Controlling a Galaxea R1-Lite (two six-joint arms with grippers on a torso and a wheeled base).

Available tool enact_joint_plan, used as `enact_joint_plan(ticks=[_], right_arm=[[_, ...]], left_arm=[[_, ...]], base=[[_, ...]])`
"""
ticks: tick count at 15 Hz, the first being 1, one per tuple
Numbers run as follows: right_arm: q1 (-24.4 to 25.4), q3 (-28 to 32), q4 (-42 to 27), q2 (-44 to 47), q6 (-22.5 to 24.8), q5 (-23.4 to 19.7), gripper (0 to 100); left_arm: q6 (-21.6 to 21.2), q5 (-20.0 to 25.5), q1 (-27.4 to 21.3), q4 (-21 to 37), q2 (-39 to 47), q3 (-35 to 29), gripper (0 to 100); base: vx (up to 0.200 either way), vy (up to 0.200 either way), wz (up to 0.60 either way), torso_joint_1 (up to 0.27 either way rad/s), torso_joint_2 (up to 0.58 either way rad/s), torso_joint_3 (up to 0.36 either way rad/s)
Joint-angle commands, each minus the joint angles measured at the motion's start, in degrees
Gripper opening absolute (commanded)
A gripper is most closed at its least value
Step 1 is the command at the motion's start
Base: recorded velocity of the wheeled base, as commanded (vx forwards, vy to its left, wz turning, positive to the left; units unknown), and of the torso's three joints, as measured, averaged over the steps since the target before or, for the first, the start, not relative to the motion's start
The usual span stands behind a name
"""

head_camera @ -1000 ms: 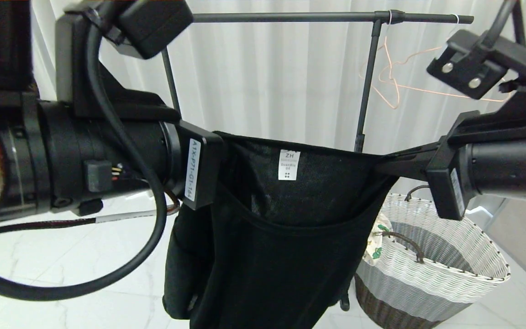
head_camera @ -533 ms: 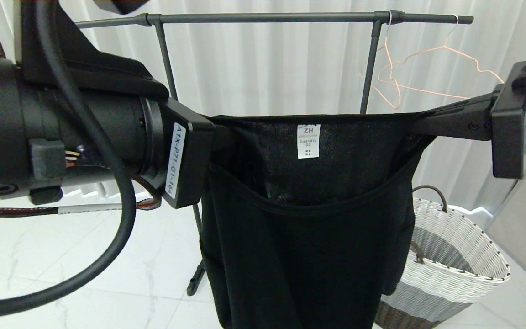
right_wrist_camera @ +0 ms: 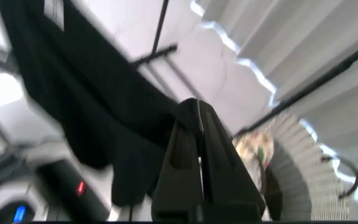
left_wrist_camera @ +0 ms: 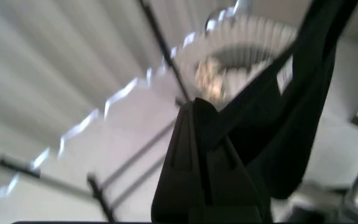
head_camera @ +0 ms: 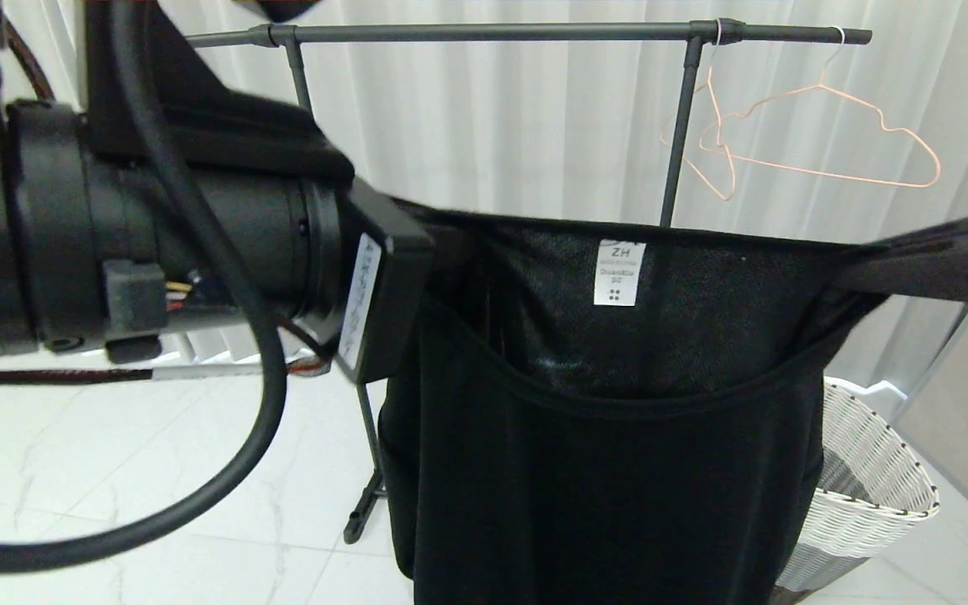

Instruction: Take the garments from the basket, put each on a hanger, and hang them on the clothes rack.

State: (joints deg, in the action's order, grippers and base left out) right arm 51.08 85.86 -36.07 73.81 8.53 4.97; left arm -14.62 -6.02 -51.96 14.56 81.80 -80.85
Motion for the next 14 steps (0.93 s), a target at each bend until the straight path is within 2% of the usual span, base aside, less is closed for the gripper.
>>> enact_joint_plan(ticks=[1,2,3,5,6,9,12,14], right_arm=[[1.39,-0.43,-3.39,-4.2,-0.27,-2.16,0],[2.36,-0.43,-4.8,-4.82,-0.89,-3.74,0],[5.35,-0.43,-6.55,-5.52,-2.47,-5.24,0],[9.04,-0.34,-6.73,-5.17,-4.49,-5.15,0],[9.3,-0.43,-6.73,-4.73,-4.49,-5.15,0],[9.21,-0.43,-6.64,-4.03,-4.49,-4.89,0],[7.11,-0.16,-6.38,-2.89,-4.58,-2.07,0],[1.57,0.27,-0.4,1.16,-4.49,-1.99,0]], left_arm=[[-2.43,2.95,1.24,-5.59,3.54,-0.45,0],[-3.31,4.18,1.59,-8.4,4.6,-0.45,0],[-4.02,6.73,2.39,-12.8,6.53,-1.51,0],[-3.93,8.04,2.56,-13.85,8.38,-4.76,0],[-3.93,8.04,2.74,-13.85,8.73,-5.64,0],[-3.84,8.04,3.18,-13.85,8.38,-5.37,0],[-3.23,7.6,3.97,-12.97,6.88,-5.2,0],[3.37,7.52,4.76,-5.94,3.28,-4.76,0]], base=[[0.0,0.0,0.0,0.0,0.0,0.0],[0.0,0.0,0.0,0.0,0.0,0.0],[0.0,0.0,0.0,0.0,0.0,0.0],[0.0,0.0,0.0,0.0,0.0,0.0],[0.0,0.0,0.0,0.0,0.0,0.0],[0.0,0.0,0.0,0.0,0.0,0.0],[0.0,0.0,0.0,0.0,0.0,0.0],[0.0,0.0,0.0,0.0,0.0,0.0]])
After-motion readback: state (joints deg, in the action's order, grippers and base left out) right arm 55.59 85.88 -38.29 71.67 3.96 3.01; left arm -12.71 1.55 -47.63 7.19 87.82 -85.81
